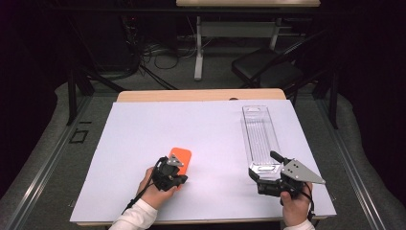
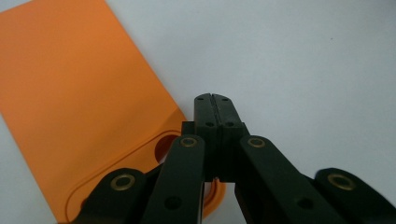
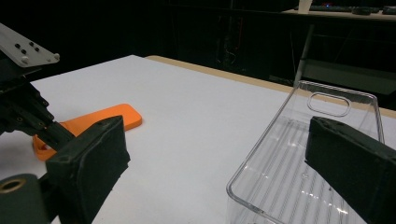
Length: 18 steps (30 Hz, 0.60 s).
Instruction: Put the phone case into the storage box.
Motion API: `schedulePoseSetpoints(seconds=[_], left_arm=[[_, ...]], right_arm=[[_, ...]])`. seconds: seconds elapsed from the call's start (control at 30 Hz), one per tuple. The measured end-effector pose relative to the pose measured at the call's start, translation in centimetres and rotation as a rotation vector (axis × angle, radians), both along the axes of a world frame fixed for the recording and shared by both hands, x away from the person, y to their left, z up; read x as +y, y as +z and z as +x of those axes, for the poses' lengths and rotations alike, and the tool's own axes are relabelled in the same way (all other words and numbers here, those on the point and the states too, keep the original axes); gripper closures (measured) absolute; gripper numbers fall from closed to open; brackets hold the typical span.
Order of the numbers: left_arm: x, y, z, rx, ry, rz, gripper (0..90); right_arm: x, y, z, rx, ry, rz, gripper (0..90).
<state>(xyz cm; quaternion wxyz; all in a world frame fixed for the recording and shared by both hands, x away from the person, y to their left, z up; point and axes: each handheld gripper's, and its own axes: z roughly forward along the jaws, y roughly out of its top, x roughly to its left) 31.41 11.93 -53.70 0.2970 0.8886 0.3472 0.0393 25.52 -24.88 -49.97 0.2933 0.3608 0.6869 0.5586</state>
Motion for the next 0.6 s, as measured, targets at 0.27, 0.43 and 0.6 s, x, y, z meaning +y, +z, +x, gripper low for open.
schedulePoseSetpoints(seconds=[0.27, 0.43, 0.6], left_arm=[[2.9, 0.1, -0.3, 0.002, 0.063, -0.021, 90.0], [3.8, 0.3, -0.3, -0.004, 0.090, -0.023, 90.0], [4.1, 0.3, -0.4, -0.021, 0.110, 0.006, 90.0]], right_arm=[[0.0, -0.1, 0.1, 0.003, -0.003, -0.001, 5.2], [0.0, -0.1, 0.1, 0.003, -0.005, -0.003, 5.2], [0.0, -0.1, 0.1, 0.000, -0.005, 0.000, 5.2]])
